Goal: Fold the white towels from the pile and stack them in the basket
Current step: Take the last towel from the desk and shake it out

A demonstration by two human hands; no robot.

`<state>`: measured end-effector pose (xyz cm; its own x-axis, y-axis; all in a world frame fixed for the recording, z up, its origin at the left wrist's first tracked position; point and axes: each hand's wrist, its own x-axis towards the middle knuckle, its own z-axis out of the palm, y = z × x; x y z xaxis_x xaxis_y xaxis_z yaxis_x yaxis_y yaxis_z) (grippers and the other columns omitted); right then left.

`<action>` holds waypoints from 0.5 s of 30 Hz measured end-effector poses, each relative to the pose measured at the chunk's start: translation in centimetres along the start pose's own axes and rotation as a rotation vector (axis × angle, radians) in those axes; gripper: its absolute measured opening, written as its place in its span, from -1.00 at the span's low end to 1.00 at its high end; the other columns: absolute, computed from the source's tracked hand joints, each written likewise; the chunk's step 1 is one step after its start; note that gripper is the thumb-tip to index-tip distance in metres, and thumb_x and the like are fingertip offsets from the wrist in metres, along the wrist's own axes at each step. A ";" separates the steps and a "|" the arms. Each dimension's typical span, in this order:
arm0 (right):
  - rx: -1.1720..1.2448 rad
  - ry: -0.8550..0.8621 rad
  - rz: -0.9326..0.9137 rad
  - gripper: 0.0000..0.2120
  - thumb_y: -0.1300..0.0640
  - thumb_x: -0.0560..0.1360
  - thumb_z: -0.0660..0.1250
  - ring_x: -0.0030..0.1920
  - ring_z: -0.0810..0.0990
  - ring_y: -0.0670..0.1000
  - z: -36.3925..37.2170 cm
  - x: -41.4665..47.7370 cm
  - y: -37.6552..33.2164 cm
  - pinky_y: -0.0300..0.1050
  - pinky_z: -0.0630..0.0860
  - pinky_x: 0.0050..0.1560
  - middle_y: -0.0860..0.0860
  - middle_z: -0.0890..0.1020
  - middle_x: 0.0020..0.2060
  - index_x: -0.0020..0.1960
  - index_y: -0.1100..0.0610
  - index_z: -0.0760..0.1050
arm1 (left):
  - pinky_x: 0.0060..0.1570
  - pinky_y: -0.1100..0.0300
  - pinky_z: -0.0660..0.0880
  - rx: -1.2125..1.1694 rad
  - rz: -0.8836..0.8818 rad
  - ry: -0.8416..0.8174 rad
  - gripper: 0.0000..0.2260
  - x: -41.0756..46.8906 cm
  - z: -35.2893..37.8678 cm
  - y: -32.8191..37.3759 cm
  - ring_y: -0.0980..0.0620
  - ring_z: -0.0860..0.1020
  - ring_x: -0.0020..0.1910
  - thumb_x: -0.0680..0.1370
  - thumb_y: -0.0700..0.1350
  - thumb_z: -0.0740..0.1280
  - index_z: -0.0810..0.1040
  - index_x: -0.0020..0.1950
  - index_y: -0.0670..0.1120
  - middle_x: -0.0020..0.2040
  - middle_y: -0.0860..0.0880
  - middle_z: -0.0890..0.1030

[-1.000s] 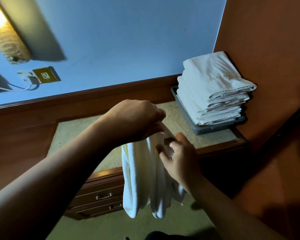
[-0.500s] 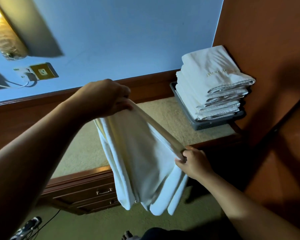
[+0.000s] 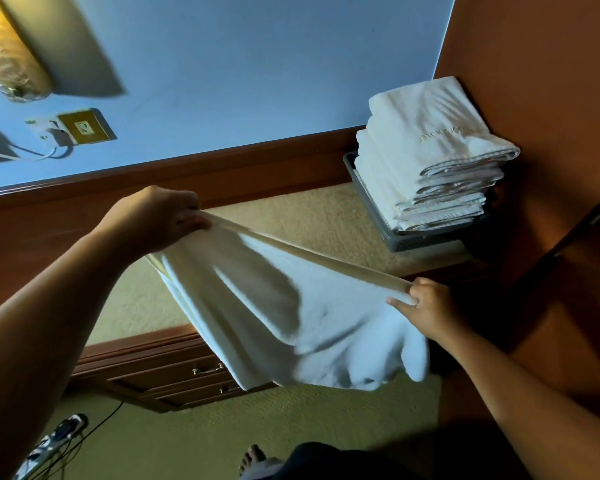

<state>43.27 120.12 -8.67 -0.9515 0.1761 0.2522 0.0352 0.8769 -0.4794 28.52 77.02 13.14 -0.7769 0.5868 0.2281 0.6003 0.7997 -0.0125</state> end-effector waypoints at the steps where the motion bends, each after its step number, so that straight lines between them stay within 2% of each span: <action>1: -0.041 -0.027 -0.044 -0.51 0.06 0.28 0.66 -0.49 0.42 0.05 -0.3 0.1 0.4 -0.22 0.32 -0.32 -0.03 0.38 -0.44 -0.51 0.17 0.37 | -0.40 0.07 0.51 -0.021 -0.036 -0.002 -0.75 -0.6 0.3 -0.4 0.01 0.51 -0.40 0.53 0.19 0.34 0.51 -0.19 0.04 -0.37 0.06 0.50; 3: -0.147 -0.098 -0.071 -0.54 0.02 0.28 0.66 -0.46 0.51 0.12 -0.6 0.2 1.8 -0.21 0.32 -0.33 -0.05 0.36 -0.42 -0.47 0.22 0.44 | -0.37 0.08 0.49 -0.106 -0.178 -0.011 -0.79 -1.4 1.2 -1.1 0.01 0.52 -0.37 0.52 0.16 0.38 0.49 -0.22 0.09 -0.34 0.06 0.52; 5: -0.164 -0.127 -0.006 -0.48 -0.02 0.33 0.63 -0.40 0.55 0.18 -0.7 0.4 3.0 -0.17 0.30 -0.31 -0.02 0.37 -0.42 -0.50 0.17 0.36 | -0.29 0.07 0.50 -0.176 -0.353 -0.010 -0.79 -1.9 2.0 -1.3 -0.06 0.56 -0.28 0.52 0.17 0.40 0.50 -0.20 0.10 -0.27 0.01 0.57; 7: -0.123 -0.103 0.046 -0.47 0.00 0.38 0.59 -0.36 0.58 0.21 -0.5 0.7 3.0 -0.14 0.32 -0.29 0.09 0.45 -0.44 -0.50 0.15 0.31 | -0.20 0.04 0.53 -0.181 -0.436 -0.023 -0.79 -2.2 2.8 -0.6 -0.11 0.58 -0.19 0.55 0.16 0.38 0.56 -0.09 0.04 -0.17 -0.05 0.61; 9: -0.066 -0.005 -0.001 -0.59 0.06 0.42 0.57 -0.39 0.58 0.19 -0.1 0.9 1.3 -0.16 0.33 -0.29 0.15 0.51 -0.45 -0.43 0.25 0.48 | -0.24 0.09 0.51 -0.203 -0.452 -0.036 -0.80 -2.5 3.4 1.5 -0.05 0.56 -0.21 0.58 0.13 0.36 0.58 0.03 0.01 -0.14 -0.02 0.59; 10: -0.011 0.043 -0.037 -0.63 0.05 0.44 0.55 -0.40 0.55 0.13 0.0 1.0 -0.1 -0.19 0.32 -0.29 0.10 0.51 -0.46 -0.40 0.22 0.52 | -0.30 0.13 0.46 -0.224 -0.442 -0.050 -0.82 -2.6 3.8 2.7 0.02 0.54 -0.25 0.59 0.09 0.36 0.57 0.08 0.02 -0.16 0.01 0.57; 12: 0.128 0.069 -0.158 -0.60 -0.04 0.49 0.45 -0.40 0.39 -0.07 -0.1 1.4 -3.3 -0.20 0.27 -0.32 -0.05 0.39 -0.45 -0.41 0.09 0.43 | -0.33 0.23 0.43 -0.283 -0.399 -0.114 -0.79 -2.8 4.6 5.5 0.17 0.49 -0.28 0.59 0.06 0.38 0.54 0.20 0.07 -0.17 0.05 0.56; 13: 0.185 0.061 -0.246 -0.61 -0.08 0.51 0.39 -0.37 0.32 -0.12 -0.5 1.7 -4.9 -0.18 0.26 -0.32 -0.10 0.33 -0.42 -0.38 0.05 0.37 | -0.28 0.23 0.47 -0.326 -0.382 -0.160 -0.72 -2.8 5.0 7.0 0.20 0.50 -0.25 0.57 0.07 0.39 0.51 0.26 0.10 -0.15 0.07 0.56; 15: 0.253 0.003 -0.408 -0.69 -0.08 0.56 0.32 -0.33 0.32 -0.14 -1.4 2.3 -8.0 -0.18 0.28 -0.29 -0.14 0.33 -0.34 -0.27 0.03 0.37 | -0.14 0.15 0.60 -0.407 -0.345 -0.263 -0.58 -3.0 6.3 9.5 0.17 0.56 -0.16 0.53 0.09 0.44 0.44 0.36 0.18 -0.09 0.10 0.58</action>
<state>41.25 114.14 -3.04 -0.8710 -0.1583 0.4652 -0.4172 0.7382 -0.5300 35.34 83.65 6.18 -0.9298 0.3552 -0.0967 0.2891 0.8672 0.4056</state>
